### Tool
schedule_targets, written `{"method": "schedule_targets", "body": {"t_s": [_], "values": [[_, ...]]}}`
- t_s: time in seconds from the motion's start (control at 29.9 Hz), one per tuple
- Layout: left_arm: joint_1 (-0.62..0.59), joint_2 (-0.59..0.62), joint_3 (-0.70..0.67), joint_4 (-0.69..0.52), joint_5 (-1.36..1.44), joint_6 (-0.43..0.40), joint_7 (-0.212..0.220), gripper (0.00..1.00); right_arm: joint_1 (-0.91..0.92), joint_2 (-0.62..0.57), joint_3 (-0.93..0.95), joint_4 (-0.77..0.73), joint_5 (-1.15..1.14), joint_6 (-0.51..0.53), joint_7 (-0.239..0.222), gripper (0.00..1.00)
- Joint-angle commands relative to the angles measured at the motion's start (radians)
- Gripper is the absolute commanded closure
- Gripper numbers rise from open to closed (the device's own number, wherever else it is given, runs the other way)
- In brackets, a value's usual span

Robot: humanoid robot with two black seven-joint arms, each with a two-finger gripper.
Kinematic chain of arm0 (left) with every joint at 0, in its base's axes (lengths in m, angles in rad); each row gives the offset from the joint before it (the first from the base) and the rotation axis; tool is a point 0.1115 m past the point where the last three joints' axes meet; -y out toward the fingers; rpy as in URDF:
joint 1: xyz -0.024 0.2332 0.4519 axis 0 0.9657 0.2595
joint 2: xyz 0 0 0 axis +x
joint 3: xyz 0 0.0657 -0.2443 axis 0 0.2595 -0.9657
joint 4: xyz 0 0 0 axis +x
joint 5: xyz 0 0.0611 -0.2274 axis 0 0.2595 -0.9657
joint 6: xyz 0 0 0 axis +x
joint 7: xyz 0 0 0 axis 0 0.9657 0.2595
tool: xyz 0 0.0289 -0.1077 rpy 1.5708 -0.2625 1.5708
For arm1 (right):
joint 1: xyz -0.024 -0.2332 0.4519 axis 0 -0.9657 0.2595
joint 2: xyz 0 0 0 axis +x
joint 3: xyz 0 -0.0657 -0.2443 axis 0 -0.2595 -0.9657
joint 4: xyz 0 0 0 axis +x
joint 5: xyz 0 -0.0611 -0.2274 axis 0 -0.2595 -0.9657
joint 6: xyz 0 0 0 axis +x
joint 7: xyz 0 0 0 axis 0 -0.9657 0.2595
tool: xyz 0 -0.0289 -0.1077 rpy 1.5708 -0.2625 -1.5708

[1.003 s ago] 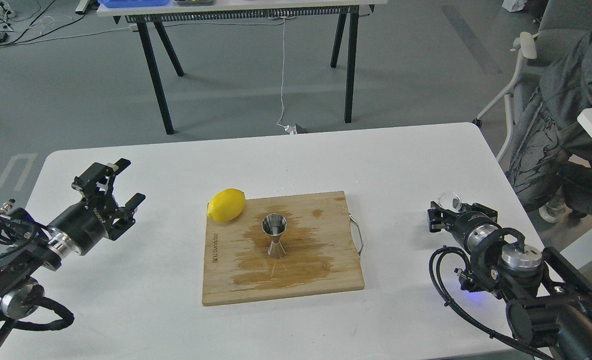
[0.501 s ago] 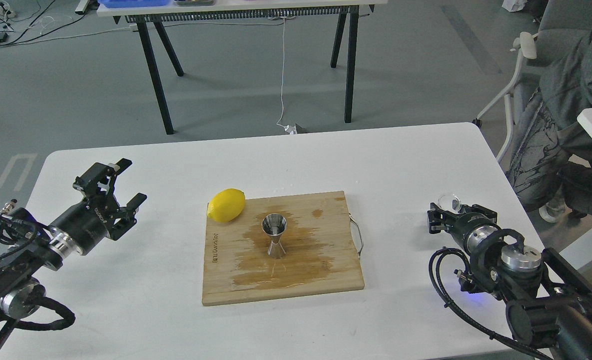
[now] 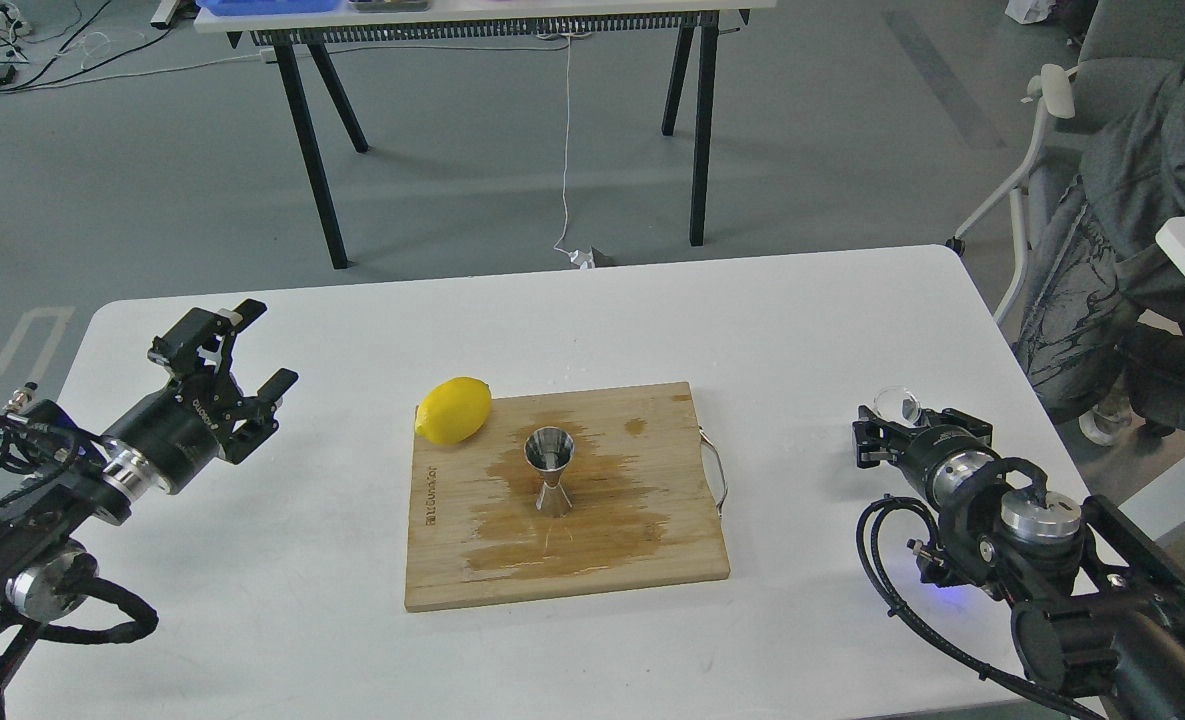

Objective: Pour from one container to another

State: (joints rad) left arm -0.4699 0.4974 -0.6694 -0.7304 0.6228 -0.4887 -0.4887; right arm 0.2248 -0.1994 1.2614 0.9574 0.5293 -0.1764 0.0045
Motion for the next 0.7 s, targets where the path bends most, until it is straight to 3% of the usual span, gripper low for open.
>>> {"method": "schedule_targets", "body": {"t_s": [0.0,0.2,0.33,0.43,0.67], "values": [[0.0,0.004,0.002,-0.001,0.0,0.0,0.0,0.02,-0.001,0.0,0.003,0.0,0.0,0.0,0.0,0.01],[0.0,0.003,-0.001,-0.004,0.0,0.0,0.0,0.02,0.001,-0.003,-0.004,0.0,0.0,-0.009,0.002,0.08],[0.002,-0.002,-0.001,-0.006,0.0,0.0,0.0,0.02,-0.002,-0.008,-0.002,0.004,0.0,-0.009,0.002,0.24],[0.002,-0.003,-0.002,-0.007,0.0,0.0,0.0,0.02,-0.002,-0.009,-0.002,0.018,0.0,-0.006,0.002,0.43],[0.005,-0.003,-0.002,-0.007,0.0,0.0,0.0,0.02,0.001,-0.018,0.0,0.03,-0.002,0.0,0.003,0.75]]}}
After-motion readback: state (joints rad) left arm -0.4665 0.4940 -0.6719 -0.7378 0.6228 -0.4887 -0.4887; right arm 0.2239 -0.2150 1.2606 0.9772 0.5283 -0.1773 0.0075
